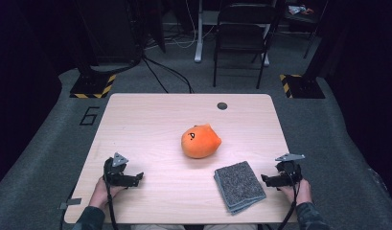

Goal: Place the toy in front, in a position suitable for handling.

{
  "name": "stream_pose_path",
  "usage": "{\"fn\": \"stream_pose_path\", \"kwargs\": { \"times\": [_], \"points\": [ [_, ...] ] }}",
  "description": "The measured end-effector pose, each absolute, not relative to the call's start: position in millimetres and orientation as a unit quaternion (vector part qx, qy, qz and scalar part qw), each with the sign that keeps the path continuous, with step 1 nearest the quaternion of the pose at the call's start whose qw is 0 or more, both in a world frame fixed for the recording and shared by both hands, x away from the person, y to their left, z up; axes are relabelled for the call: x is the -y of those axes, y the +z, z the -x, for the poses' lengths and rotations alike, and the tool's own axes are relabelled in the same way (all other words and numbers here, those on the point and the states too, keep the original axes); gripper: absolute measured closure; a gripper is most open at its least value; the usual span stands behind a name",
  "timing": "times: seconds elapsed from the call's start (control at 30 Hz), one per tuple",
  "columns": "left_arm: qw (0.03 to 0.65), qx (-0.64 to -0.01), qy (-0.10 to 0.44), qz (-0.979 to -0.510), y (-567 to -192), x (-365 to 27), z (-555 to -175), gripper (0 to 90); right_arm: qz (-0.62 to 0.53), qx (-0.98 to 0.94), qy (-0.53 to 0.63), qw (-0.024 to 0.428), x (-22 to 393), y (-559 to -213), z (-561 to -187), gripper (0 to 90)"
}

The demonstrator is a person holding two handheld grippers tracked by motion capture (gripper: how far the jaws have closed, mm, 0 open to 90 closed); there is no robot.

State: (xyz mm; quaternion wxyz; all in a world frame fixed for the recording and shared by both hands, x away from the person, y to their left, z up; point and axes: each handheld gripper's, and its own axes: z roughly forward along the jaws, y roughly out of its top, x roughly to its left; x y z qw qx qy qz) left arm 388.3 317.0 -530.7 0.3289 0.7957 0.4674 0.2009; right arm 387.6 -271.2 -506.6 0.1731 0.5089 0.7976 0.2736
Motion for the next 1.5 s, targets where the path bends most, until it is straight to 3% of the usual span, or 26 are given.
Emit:
{"fn": "stream_pose_path", "kwargs": {
  "times": [0.73,1.5],
  "points": [
    [0.329,-0.469,0.201,-0.795,-531,-317,-388,0.0,-0.485,-0.808,0.292,0.162,258,-482,-382,4.5],
    [0.329,-0.469,0.202,-0.794,-531,-317,-388,0.0,-0.421,-0.848,0.293,0.134,197,-467,-373,4.7]
  ]
}}
